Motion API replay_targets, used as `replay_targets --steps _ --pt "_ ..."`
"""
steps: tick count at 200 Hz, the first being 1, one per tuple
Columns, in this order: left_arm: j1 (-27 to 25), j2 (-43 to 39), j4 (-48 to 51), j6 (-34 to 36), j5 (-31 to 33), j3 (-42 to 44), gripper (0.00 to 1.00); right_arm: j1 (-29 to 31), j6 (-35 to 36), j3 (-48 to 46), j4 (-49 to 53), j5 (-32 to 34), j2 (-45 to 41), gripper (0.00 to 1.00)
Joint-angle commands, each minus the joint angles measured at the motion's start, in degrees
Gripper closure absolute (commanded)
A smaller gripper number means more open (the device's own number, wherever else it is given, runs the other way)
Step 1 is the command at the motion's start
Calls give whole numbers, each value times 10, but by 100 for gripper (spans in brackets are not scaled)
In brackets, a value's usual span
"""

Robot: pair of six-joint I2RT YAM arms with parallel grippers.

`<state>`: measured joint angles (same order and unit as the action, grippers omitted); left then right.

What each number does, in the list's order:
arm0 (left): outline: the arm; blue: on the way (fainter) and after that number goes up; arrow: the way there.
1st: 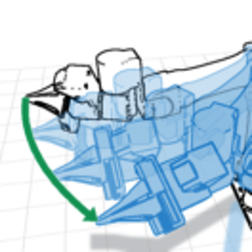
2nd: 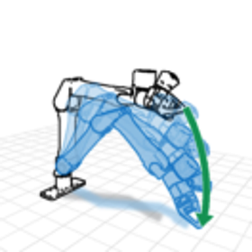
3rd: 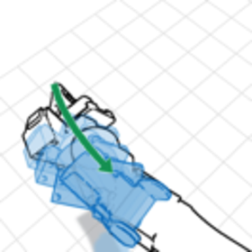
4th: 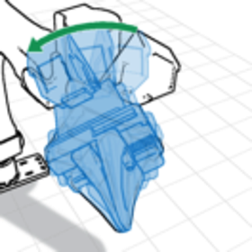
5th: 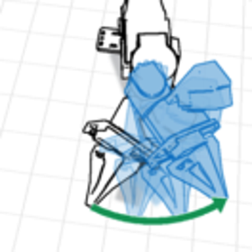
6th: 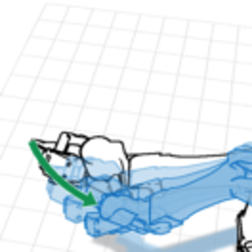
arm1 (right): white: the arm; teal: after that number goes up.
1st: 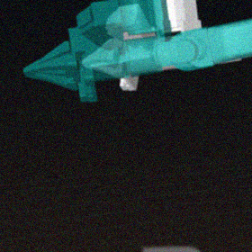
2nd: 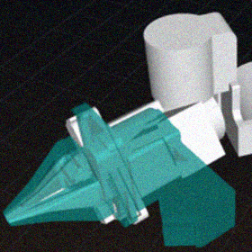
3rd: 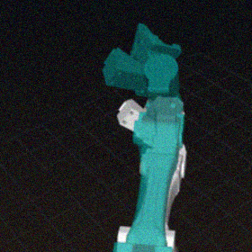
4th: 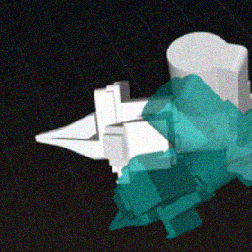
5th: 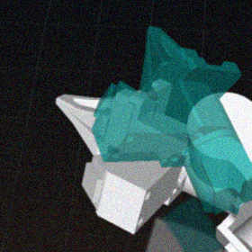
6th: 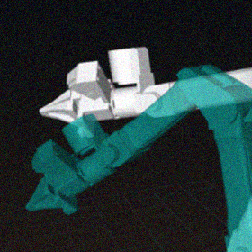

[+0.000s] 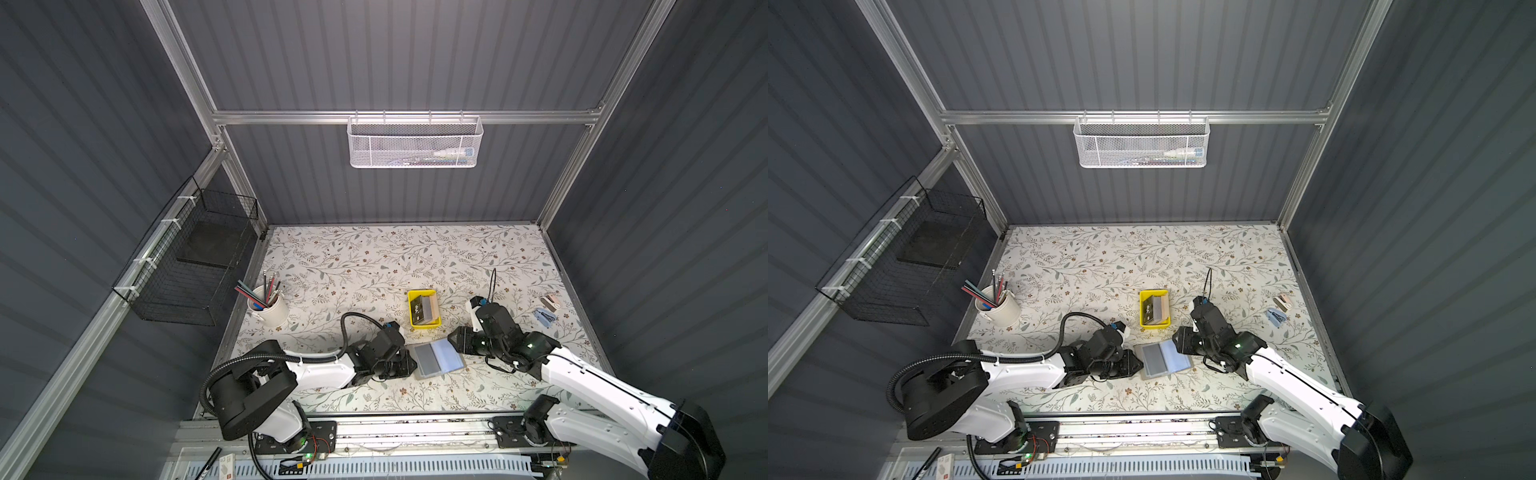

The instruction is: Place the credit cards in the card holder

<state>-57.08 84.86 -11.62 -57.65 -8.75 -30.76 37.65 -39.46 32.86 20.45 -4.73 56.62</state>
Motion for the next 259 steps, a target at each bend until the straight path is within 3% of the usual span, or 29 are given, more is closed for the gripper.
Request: replay_targets --steps 1,67,87,134,173,221,259 --pt "16 4 12 16 -9 -12 84 -3 -4 -9 5 1 4 50" --pt "47 0 31 37 -52 -16 89 -2 -11 -18 -4 2 9 50" --pt "48 17 15 26 -70 -18 76 -4 -12 -18 -4 1 13 50" --pt "47 39 -61 -22 -84 13 70 -3 -11 -24 -4 5 10 50" --pt "46 63 -120 -47 -97 22 78 -3 -13 -28 -8 4 14 50" --pt "49 51 -92 -32 -92 26 91 -2 -15 -32 -14 2 21 50" --pt "69 20 -27 -1 -94 22 94 -2 -15 -31 -18 -7 28 50"
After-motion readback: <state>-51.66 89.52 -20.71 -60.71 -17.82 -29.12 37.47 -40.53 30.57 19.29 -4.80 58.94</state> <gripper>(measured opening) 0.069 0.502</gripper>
